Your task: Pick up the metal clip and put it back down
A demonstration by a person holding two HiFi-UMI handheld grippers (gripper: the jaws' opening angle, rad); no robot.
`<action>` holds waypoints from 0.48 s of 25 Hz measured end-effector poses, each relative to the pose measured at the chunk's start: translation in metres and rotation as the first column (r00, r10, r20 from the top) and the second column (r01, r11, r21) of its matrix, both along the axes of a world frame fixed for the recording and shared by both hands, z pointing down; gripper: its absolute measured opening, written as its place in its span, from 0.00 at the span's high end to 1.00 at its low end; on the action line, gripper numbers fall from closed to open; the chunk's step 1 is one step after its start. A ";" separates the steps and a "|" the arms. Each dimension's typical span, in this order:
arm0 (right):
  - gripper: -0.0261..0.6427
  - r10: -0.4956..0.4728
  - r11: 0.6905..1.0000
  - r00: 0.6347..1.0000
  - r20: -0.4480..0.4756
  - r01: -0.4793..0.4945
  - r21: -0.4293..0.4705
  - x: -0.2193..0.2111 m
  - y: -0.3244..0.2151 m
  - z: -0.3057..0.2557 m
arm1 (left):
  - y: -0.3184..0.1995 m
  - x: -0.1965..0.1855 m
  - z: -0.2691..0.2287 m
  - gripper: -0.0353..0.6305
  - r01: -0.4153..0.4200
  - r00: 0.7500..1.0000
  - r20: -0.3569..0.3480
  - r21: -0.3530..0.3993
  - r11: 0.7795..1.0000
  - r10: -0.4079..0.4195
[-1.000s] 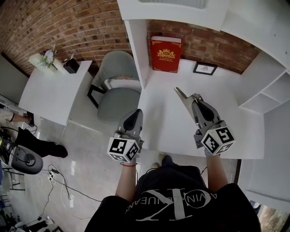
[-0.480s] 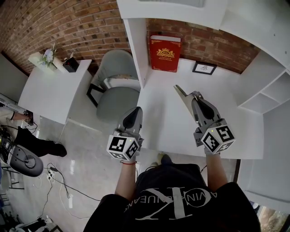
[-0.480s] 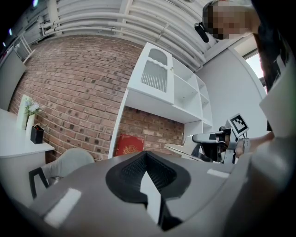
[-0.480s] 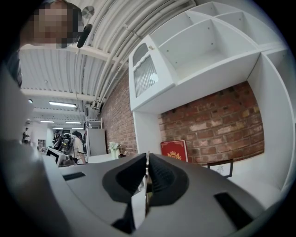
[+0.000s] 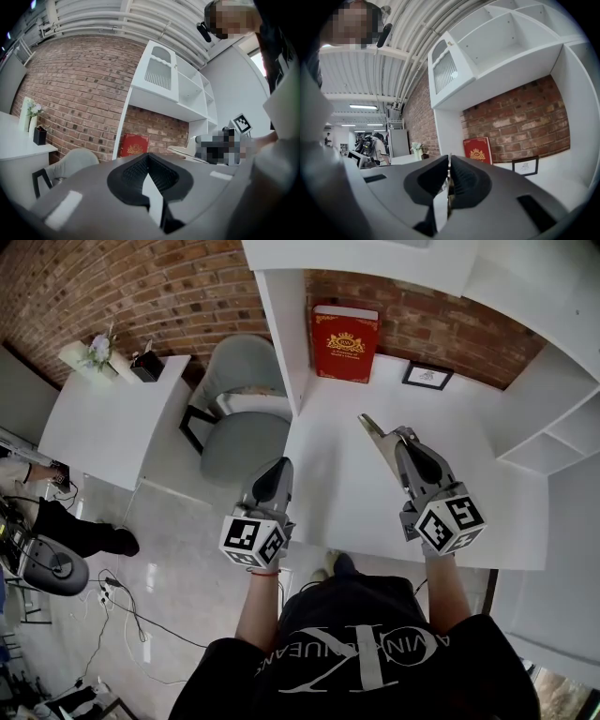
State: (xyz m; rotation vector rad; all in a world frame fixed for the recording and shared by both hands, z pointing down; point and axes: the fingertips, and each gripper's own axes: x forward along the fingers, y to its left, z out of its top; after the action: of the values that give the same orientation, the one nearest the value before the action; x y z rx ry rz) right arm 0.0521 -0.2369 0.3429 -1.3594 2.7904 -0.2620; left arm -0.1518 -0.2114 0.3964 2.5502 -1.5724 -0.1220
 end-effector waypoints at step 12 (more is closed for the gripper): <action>0.92 -0.005 0.994 1.000 -0.005 0.004 -0.112 -0.002 -0.011 0.042 | -0.005 -0.004 0.034 0.94 0.008 1.000 0.007 -0.077 0.997 -0.007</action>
State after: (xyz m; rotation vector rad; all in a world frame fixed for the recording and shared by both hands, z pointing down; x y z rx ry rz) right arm 0.0499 -0.2479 0.3854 -1.3773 2.8227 -0.4220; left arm -0.1558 -0.2169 0.4305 2.4893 -1.5578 -0.0520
